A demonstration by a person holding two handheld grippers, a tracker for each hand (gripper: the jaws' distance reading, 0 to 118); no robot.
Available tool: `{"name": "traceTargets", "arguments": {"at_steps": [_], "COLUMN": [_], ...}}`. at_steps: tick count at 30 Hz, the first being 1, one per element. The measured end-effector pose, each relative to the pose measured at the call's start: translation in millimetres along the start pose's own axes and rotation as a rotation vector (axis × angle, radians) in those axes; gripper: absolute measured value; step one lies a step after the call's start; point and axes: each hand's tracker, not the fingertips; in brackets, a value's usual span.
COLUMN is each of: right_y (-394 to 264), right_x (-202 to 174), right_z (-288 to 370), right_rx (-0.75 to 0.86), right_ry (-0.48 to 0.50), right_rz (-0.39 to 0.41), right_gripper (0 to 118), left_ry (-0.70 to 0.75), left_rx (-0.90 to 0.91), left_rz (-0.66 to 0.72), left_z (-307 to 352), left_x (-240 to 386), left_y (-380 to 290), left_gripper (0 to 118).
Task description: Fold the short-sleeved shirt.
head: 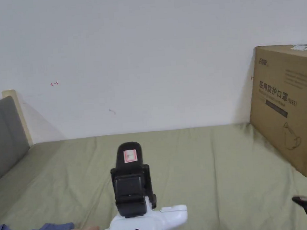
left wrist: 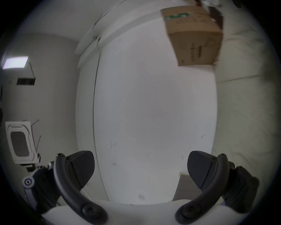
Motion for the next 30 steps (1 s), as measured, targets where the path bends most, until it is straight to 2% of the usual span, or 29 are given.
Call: {"name": "traceTargets", "arguments": {"at_steps": [1, 3, 5, 6, 8, 10, 11, 13, 14, 15, 17, 22, 24, 30], "right_y": [2.1, 3.7, -10.1, -16.3, -35.4, -65.4, -80.8, -117.1, -127.5, -133.9, -141.7, -139.5, -133.6, -131.9], "right_x": [6.3, -0.7, -24.4, -43.3, -79.1, -107.5, -115.2, -121.7, -119.0, -112.7, -105.7, -100.1, -99.4, -99.6], "right_z": [0.3, 1.9, 6.2, 7.6, 10.9, 20.0, 23.0, 22.9, 21.8, 22.1, 20.6, 20.8, 23.5, 27.0], "right_rx": [0.010, 0.033, 0.066, 0.066, 0.073, 0.154, 0.197, 0.334, 0.372, 0.389, 0.419, 0.396, 0.355, 0.350], "right_ry": [-0.025, -0.002, 0.061, 0.111, 0.190, 0.236, 0.225, 0.090, 0.097, 0.113, 0.092, 0.067, 0.129, 0.126], "right_rz": [-0.003, 0.093, 0.253, 0.366, 0.612, 0.950, 1.118, 1.539, 1.648, 1.731, 1.773, 1.747, 1.716, 1.703], "right_gripper": [118, 118, 118, 118, 118, 118, 118, 118, 118, 118, 118, 118, 118, 118], "left_ry": [-0.037, -0.085, -0.114, -0.145, -0.222, -0.256, -0.248, -0.270, -0.258, -0.223, -0.184, -0.156, -0.175, -0.220], "left_rx": [-0.022, -0.090, -0.184, -0.241, -0.349, -0.444, -0.492, -0.508, -0.514, -0.541, -0.552, -0.496, -0.484, -0.493], "left_rz": [0.113, 0.286, 0.485, 0.633, 0.902, 1.201, 1.351, 1.661, 1.707, 1.679, 1.640, 1.589, 1.577, 1.605], "left_z": [-1.0, -6.5, -17.9, -24.7, -38.8, -46.1, -45.1, -36.1, -31.6, -25.4, -19.3, -13.2, -14.7, -18.2], "left_x": [-7.8, -21.4, -38.1, -47.5, -64.3, -71.4, -71.2, -62.9, -58.3, -55.3, -53.5, -59.7, -63.4, -63.5], "left_y": [4.0, 5.5, 2.7, -2.1, -26.5, -49.6, -60.1, -84.5, -90.0, -89.3, -91.0, -88.2, -86.3, -85.6], "left_gripper": [118, 118, 118, 118, 118, 118, 118, 118, 118, 118, 118, 118, 118, 118]}}
